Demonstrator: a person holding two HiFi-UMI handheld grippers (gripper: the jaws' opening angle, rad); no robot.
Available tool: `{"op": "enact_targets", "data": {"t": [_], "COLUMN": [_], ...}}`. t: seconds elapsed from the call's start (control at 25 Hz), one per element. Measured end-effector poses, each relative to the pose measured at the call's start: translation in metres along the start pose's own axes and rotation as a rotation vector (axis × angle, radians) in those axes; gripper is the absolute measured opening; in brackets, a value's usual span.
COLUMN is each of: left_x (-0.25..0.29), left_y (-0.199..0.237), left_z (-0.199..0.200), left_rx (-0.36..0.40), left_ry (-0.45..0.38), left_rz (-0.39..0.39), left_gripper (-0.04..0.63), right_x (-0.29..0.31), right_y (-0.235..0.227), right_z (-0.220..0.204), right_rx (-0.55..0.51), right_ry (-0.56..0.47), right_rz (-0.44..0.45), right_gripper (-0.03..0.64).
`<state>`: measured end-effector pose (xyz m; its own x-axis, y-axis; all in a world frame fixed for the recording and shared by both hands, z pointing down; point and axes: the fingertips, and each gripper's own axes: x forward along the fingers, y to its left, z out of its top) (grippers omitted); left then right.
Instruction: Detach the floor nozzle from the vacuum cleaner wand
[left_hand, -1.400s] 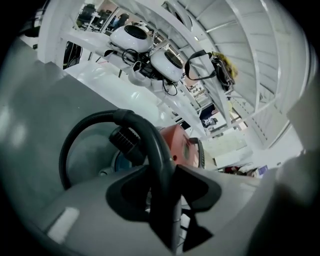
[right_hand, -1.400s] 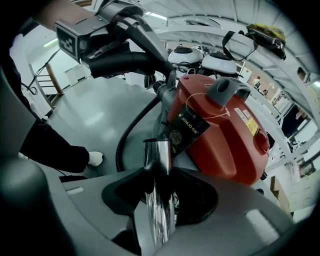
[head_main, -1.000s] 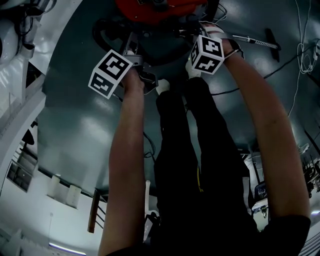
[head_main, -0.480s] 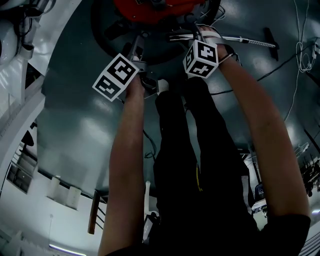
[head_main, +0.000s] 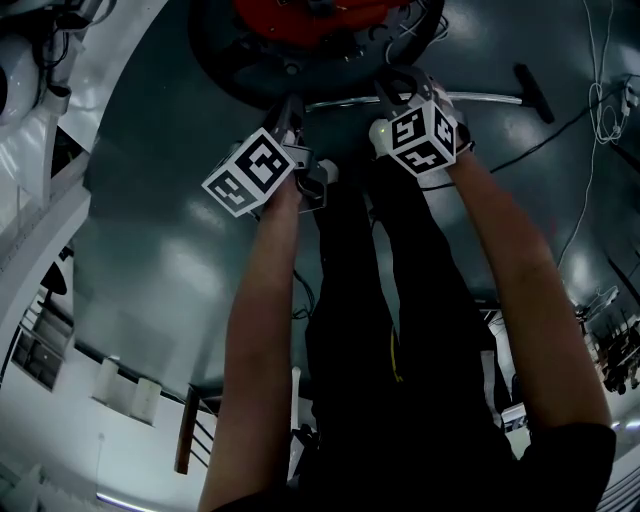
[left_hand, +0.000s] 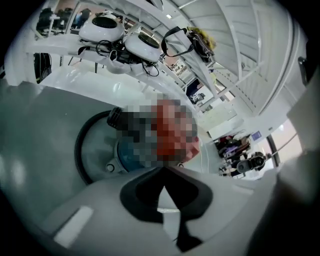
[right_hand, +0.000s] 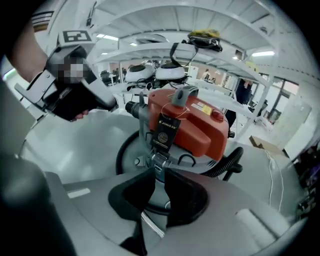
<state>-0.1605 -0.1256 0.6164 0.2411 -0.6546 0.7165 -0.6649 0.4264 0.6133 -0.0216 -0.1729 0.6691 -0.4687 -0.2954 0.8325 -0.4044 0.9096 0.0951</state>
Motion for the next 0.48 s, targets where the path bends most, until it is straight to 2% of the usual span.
{"op": "enact_targets", "data": {"t": [0.12, 0.24, 0.48], "left_x": [-0.009, -0.021, -0.044], "left_y": [-0.003, -0.005, -0.017], "left_z": [-0.007, -0.011, -0.014], "left_rx": [-0.004, 0.035, 0.256], "left_ry": [-0.017, -0.024, -0.020], "left_rz": [-0.025, -0.018, -0.008], "left_gripper": [0.009, 0.009, 0.009], "right_x": [-0.014, -0.025, -0.048], "right_y": [0.012, 0.023, 0.039], "right_z": [0.000, 0.004, 0.024], "right_rx": [0.080, 0.144, 0.337], "right_ry": [-0.028, -0.046, -0.081], "right_rz": [-0.011, -0.017, -0.046], "right_gripper": [0.031, 0.011, -0.002]}}
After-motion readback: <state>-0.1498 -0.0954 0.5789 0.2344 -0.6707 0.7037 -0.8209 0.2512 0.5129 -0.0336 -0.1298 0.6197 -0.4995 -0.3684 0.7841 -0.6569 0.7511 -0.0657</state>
